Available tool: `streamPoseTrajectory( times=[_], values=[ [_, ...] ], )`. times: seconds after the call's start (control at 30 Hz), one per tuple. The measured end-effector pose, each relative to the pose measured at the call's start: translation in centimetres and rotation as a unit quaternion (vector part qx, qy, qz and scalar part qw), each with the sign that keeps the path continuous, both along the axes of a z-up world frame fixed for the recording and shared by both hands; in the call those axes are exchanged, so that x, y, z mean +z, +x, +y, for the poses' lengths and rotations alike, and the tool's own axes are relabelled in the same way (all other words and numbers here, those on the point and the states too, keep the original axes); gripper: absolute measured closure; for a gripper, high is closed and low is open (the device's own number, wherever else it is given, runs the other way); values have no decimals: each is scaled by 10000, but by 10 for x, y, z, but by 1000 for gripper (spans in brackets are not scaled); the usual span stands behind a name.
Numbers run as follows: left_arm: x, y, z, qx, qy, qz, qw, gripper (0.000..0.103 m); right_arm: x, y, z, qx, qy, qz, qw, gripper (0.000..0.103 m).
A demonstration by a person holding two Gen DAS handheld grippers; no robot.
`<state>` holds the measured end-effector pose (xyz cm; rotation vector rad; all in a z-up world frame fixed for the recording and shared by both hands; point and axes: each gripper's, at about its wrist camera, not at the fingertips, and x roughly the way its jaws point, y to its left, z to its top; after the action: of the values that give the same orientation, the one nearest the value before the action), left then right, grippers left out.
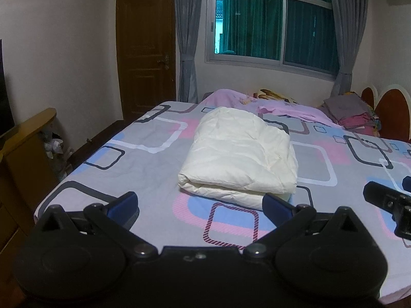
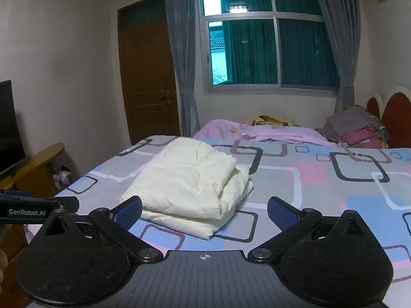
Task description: Fold large clothes
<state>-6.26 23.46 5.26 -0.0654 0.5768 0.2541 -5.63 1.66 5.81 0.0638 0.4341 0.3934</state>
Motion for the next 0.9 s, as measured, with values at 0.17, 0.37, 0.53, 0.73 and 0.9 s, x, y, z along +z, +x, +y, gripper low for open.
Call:
streamPoseTrajectory(
  times=[0.17,0.37,0.53,0.73,0.9],
  values=[
    [1,0,0,18,-29,-23,10000,0,1,2,-4,-12,87,30,10000,1],
    [0,3,0,10,-47,0,10000,0,-1,5,-6,-22,99,84,9999,1],
    [-1,5,2,23,-114,9,9999,0,-2,8,-6,-16,162,115,9998,1],
    [-4,9,2,-7,-69,38,10000,0,-5,12,-2,20,169,199,9997,1],
    [-8,14,3,-36,-110,117,9999,0,-8,17,3,61,166,243,9995,1]
  ],
)
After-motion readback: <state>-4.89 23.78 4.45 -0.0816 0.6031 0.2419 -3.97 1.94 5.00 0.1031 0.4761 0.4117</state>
